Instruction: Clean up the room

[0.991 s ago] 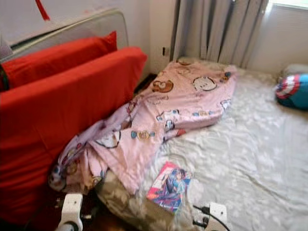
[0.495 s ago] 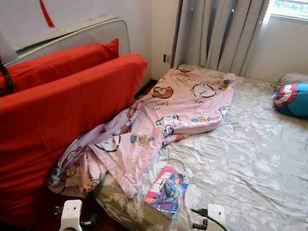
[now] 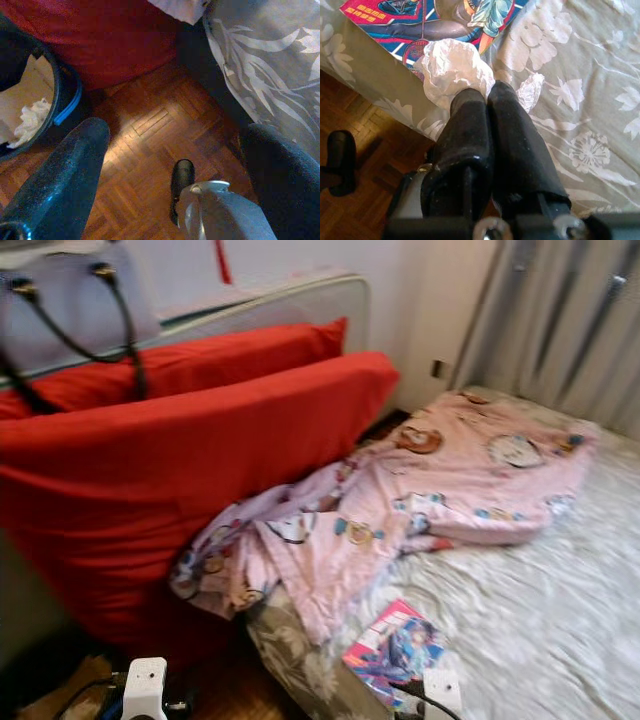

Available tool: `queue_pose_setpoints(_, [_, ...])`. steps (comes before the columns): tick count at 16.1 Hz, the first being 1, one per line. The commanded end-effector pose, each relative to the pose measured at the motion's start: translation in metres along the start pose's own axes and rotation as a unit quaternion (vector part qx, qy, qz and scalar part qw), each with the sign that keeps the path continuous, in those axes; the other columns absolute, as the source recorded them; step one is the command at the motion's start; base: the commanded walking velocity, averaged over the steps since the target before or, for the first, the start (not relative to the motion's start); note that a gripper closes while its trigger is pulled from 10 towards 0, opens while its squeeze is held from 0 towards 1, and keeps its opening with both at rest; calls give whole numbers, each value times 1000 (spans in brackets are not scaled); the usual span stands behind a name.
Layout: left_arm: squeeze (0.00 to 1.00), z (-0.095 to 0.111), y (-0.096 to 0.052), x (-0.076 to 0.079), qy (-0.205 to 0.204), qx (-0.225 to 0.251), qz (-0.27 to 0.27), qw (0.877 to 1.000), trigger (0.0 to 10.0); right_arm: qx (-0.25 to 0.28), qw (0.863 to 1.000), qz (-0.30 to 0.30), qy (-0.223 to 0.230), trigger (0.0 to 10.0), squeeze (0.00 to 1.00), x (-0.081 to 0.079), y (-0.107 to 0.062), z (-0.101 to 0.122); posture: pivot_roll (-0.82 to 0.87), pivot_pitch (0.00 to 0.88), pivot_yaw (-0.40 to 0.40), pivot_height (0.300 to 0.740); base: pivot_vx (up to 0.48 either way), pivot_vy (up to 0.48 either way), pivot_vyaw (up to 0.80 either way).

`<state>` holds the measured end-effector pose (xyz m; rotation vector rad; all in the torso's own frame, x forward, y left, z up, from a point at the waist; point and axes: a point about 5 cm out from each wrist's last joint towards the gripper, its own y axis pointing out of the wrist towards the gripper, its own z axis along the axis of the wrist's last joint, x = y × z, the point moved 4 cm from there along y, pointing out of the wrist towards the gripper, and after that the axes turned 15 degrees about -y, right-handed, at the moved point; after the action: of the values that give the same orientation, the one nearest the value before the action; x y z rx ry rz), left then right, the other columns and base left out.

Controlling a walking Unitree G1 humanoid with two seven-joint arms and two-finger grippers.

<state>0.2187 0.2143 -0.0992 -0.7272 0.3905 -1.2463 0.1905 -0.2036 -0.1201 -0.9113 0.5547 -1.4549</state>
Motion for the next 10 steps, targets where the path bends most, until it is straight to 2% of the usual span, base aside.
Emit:
queue_pose_setpoints(1, [0,-2,0,-1,-2,-7,5,1000,10000,-3,1000,1,2,10000,0,0,0,-1,-27,0,-48,740,0,0,800])
queue_pose_setpoints(8, [0,-5,-1,-3,-5,-12,12,1000,10000,-2,1000,3,-2,10000,0,-1,1,1,-24,0,-53,740,0,0,800])
queue_pose_setpoints(10, [0,-6,-1,-4,-5,-13,12,1000,10000,-3,1000,2,0,10000,0,-1,1,1,-24,0,-52,740,0,0,213])
